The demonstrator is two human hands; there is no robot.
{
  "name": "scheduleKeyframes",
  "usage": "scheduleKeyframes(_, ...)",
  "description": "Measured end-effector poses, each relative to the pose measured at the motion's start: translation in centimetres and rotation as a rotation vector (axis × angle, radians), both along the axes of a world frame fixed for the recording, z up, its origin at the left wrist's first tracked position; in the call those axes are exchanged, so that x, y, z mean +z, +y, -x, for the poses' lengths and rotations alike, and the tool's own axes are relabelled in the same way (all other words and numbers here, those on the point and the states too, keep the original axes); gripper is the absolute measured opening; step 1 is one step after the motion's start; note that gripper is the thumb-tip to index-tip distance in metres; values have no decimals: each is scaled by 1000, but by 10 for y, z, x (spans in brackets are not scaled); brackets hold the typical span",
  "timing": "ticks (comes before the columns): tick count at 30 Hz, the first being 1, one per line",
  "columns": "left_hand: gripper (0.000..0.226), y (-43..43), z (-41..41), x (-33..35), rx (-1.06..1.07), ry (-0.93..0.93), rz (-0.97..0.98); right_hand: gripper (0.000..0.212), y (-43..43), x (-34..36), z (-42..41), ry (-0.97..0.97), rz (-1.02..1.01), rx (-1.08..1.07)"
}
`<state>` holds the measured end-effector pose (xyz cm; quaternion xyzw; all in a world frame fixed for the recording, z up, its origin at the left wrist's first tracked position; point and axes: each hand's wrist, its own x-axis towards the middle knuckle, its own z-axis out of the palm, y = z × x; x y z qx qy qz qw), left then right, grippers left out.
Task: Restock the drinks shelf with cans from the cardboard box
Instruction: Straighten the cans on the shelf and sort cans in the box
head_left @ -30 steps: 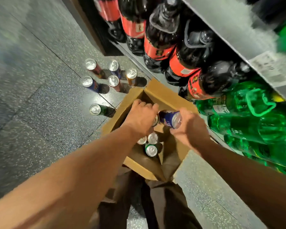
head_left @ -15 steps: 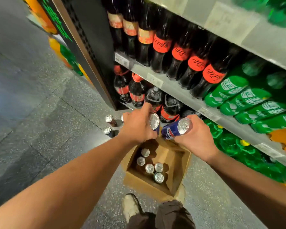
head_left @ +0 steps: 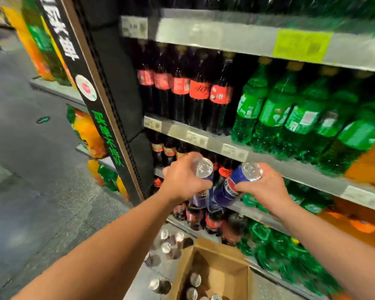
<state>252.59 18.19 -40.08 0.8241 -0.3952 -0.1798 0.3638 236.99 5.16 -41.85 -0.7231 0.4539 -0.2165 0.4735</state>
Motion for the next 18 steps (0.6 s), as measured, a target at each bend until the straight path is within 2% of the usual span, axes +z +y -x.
scheduleKeyframes(6, 69, -7, 3, 72, -6, 69, 244, 41, 3, 87, 3, -245, 35, -49)
scheduleKeyframes(14, 82, -12, 16, 161, -20, 267, 582, 24, 6, 185, 19, -522, 56, -82)
scheduleKeyframes(18, 68, -19, 24, 208, 0, 334, 689, 21, 6, 232, 25, -604, 53, -79)
